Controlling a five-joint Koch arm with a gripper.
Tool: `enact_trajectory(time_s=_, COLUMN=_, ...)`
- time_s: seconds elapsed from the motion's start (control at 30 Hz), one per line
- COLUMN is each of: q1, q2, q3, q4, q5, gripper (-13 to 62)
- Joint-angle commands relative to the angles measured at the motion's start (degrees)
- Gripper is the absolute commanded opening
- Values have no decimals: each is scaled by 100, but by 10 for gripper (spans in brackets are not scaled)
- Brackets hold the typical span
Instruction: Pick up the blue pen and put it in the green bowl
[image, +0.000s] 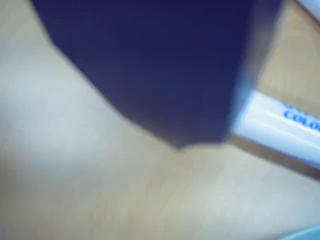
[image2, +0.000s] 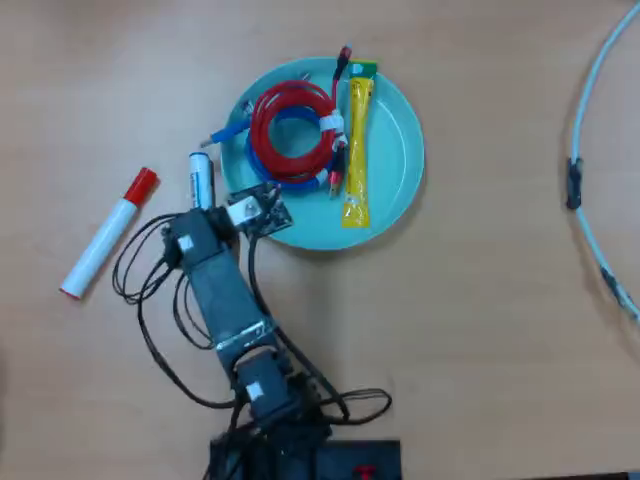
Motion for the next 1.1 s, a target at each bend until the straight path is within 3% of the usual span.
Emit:
enact_trajectory(time_s=0.0, q1=-123, q2=-62, q3=-536, q4=-246, q5=-422, gripper=457)
enact_trajectory(time_s=0.37, q1=-255, q2=-1134, q3=-1661, q4=-281, q5=-826, gripper=480)
enact_trajectory(time_s=0.73, q1=-308, q2=-1617, q3=-1617, q4=-519, q5=-229, gripper=483)
enact_trajectory(time_s=0.9, q1=-396, q2=-1854, q3=-1626, q4=-633, q5=-211, gripper=570)
enact_trajectory(time_s=1.07, q1=-475, q2=-2021, q3=-1635, q4=-694, q5=-9, gripper=570)
